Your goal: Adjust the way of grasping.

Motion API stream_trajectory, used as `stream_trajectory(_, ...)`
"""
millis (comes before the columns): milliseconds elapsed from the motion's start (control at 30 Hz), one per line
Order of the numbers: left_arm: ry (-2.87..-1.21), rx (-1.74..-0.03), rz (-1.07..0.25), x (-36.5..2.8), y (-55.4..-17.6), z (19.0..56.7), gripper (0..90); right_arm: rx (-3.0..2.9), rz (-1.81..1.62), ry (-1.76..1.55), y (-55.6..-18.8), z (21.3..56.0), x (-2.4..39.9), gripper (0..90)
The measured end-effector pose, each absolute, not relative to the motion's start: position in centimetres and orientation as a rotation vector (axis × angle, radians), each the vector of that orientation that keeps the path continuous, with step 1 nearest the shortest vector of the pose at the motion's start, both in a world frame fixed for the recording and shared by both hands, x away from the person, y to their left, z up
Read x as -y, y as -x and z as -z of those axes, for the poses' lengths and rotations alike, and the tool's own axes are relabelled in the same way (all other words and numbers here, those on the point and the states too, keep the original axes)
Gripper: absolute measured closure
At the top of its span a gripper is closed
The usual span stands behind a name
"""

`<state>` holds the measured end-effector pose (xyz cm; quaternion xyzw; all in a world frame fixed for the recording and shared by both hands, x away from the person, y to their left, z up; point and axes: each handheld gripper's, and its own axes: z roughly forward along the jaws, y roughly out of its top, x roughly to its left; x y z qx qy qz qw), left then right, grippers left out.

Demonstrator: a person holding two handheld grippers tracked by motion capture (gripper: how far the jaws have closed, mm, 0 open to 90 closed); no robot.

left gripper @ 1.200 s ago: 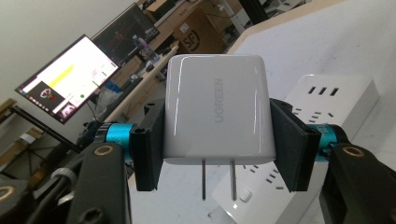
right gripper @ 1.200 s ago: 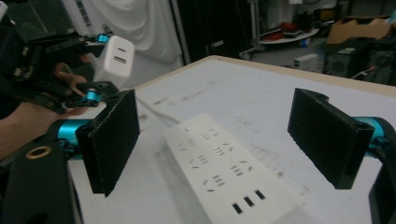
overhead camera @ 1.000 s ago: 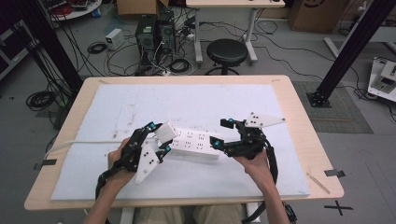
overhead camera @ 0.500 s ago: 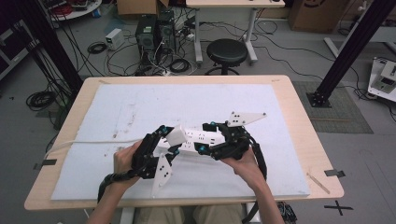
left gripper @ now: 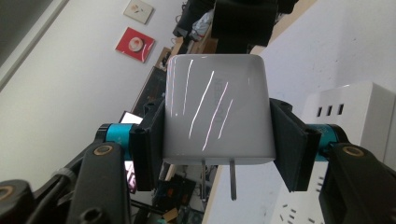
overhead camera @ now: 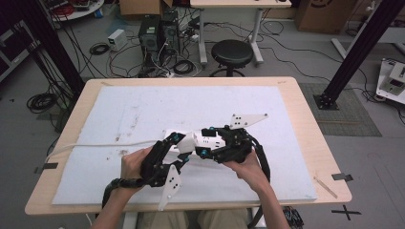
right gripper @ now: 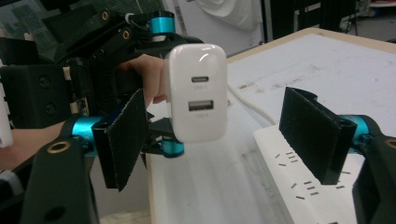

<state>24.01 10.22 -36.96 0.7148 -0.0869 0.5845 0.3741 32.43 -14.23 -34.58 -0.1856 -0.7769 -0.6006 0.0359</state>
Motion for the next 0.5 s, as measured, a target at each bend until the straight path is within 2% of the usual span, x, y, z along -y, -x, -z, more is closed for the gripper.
stream_trajectory(500, -1.812, 0.234, -1.492, -8.7, -23.9, 37.2, 42.4, 2.325, 1.843, 0.528, -32.6, 34.8, 13.3, 25.6)
